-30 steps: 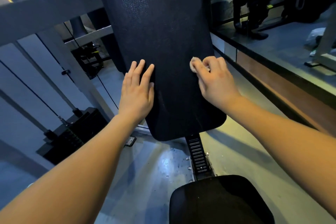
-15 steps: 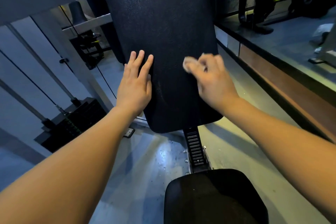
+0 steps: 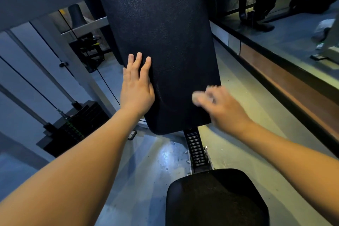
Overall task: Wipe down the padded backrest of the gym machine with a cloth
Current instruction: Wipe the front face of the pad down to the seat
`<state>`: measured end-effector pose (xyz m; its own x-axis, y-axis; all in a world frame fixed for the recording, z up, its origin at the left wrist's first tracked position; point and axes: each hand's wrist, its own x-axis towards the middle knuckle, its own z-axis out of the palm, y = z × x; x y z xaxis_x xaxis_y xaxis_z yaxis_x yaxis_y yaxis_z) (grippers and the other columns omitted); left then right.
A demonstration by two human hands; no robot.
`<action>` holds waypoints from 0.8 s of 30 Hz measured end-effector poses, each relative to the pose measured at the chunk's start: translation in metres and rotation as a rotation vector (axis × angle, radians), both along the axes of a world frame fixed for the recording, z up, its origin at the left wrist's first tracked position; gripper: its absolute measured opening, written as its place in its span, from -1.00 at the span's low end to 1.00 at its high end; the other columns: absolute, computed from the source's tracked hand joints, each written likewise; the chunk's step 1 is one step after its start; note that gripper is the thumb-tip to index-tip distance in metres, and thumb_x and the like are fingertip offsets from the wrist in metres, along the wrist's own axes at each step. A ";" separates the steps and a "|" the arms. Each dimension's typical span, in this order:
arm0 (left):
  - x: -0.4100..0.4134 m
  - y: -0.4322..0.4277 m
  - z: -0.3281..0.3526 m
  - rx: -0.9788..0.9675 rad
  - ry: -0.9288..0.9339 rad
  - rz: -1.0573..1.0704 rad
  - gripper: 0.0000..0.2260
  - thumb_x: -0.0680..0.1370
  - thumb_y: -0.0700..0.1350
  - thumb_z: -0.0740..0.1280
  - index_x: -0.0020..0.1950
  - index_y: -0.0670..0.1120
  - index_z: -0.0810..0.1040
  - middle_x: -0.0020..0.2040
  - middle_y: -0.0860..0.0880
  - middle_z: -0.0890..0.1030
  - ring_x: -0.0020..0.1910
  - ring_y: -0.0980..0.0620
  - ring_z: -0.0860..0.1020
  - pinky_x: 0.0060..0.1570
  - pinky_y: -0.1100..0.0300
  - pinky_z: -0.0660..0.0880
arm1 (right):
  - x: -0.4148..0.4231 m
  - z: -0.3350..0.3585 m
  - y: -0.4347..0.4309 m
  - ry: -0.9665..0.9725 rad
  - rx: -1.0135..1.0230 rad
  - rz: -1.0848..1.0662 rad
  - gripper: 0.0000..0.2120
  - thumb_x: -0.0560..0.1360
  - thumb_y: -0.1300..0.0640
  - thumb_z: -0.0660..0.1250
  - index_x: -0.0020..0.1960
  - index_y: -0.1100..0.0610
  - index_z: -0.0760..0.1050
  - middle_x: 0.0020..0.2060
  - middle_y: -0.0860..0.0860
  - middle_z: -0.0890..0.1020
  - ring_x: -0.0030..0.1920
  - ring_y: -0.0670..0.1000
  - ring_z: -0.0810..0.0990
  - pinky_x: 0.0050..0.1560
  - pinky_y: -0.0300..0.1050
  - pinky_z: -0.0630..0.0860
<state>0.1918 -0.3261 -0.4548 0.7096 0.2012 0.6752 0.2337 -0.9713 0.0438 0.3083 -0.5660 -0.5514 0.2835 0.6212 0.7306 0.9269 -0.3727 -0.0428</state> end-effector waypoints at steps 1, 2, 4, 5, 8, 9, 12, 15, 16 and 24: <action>0.002 -0.004 -0.002 -0.027 -0.016 0.015 -0.44 0.61 -0.26 0.16 0.62 -0.09 0.14 0.64 -0.12 0.04 0.63 -0.15 -0.12 0.57 -0.18 -0.08 | 0.010 0.017 0.000 0.045 0.110 -0.083 -0.54 0.44 0.47 0.27 0.26 0.14 0.56 -0.01 0.18 0.48 -0.05 0.19 0.40 -0.18 0.14 0.54; 0.003 -0.008 -0.004 -0.049 -0.035 0.028 -0.43 0.60 -0.27 0.16 0.62 -0.09 0.14 0.64 -0.12 0.04 0.63 -0.15 -0.12 0.57 -0.18 -0.08 | 0.019 0.029 0.000 0.092 0.199 -0.144 -0.54 0.46 0.43 0.24 0.30 0.13 0.55 0.03 0.20 0.48 -0.02 0.22 0.41 -0.15 0.16 0.55; 0.007 -0.014 -0.008 -0.069 -0.068 0.040 -0.43 0.59 -0.28 0.16 0.61 -0.11 0.16 0.64 -0.12 0.05 0.63 -0.14 -0.11 0.57 -0.20 -0.09 | 0.028 0.032 0.002 0.140 0.255 -0.187 -0.50 0.46 0.42 0.24 0.36 0.14 0.52 0.07 0.22 0.48 -0.01 0.24 0.41 -0.11 0.13 0.54; 0.009 -0.015 -0.010 -0.074 -0.080 0.045 -0.43 0.58 -0.28 0.15 0.61 -0.12 0.17 0.64 -0.12 0.05 0.63 -0.14 -0.11 0.57 -0.21 -0.09 | 0.027 0.025 0.004 0.145 0.257 -0.181 -0.48 0.45 0.44 0.25 0.37 0.15 0.51 0.07 0.22 0.48 -0.02 0.23 0.41 -0.09 0.10 0.52; 0.011 -0.018 -0.011 -0.080 -0.100 0.062 -0.41 0.55 -0.30 0.14 0.60 -0.12 0.17 0.64 -0.11 0.05 0.63 -0.13 -0.11 0.57 -0.20 -0.09 | 0.006 -0.018 0.001 0.146 0.208 -0.168 -0.41 0.40 0.50 0.32 0.40 0.20 0.49 0.03 0.19 0.48 -0.04 0.19 0.39 -0.10 -0.01 0.43; 0.012 -0.018 -0.011 -0.083 -0.102 0.065 -0.41 0.55 -0.30 0.14 0.60 -0.11 0.17 0.64 -0.10 0.04 0.63 -0.12 -0.12 0.57 -0.19 -0.09 | -0.005 -0.033 -0.003 0.168 0.151 -0.127 -0.38 0.37 0.52 0.34 0.40 0.21 0.49 0.01 0.16 0.47 -0.05 0.15 0.37 -0.11 -0.08 0.38; 0.011 -0.021 -0.010 -0.085 -0.102 0.070 -0.40 0.55 -0.31 0.14 0.60 -0.11 0.16 0.64 -0.09 0.03 0.63 -0.10 -0.13 0.57 -0.18 -0.09 | -0.038 -0.087 -0.015 0.218 -0.147 0.032 -0.69 0.56 0.28 0.33 0.28 0.07 0.52 0.00 0.07 0.49 -0.05 0.08 0.43 -0.14 -0.06 0.44; 0.009 -0.020 -0.009 -0.084 -0.082 0.069 -0.41 0.57 -0.31 0.14 0.61 -0.10 0.15 0.64 -0.09 0.01 0.63 -0.10 -0.13 0.57 -0.17 -0.09 | -0.068 -0.113 -0.026 0.361 -0.261 0.113 -0.71 0.66 0.04 0.25 0.36 0.03 0.48 0.10 0.01 0.43 0.06 0.09 0.53 -0.13 -0.13 0.47; 0.009 -0.018 -0.008 -0.077 -0.070 0.063 -0.42 0.58 -0.30 0.14 0.61 -0.11 0.15 0.64 -0.09 0.02 0.63 -0.10 -0.13 0.57 -0.18 -0.07 | -0.070 -0.113 -0.026 0.361 -0.196 0.136 -0.51 0.49 0.17 0.46 0.40 0.06 0.47 0.09 0.02 0.41 0.05 0.08 0.50 -0.19 -0.19 0.43; 0.003 -0.009 -0.008 -0.069 -0.049 0.039 -0.49 0.64 -0.22 0.11 0.60 -0.09 0.19 0.64 -0.10 0.07 0.63 -0.12 -0.08 0.56 -0.18 0.01 | -0.052 -0.076 0.010 0.299 0.003 -0.009 -0.34 0.36 0.48 0.38 0.42 0.15 0.47 0.05 0.09 0.43 -0.03 0.12 0.42 -0.18 -0.10 0.42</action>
<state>0.1950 -0.3348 -0.4626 0.6666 0.2757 0.6926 0.2676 -0.9557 0.1228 0.2566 -0.5562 -0.6271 0.4917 0.6155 0.6159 0.8698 -0.3804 -0.3142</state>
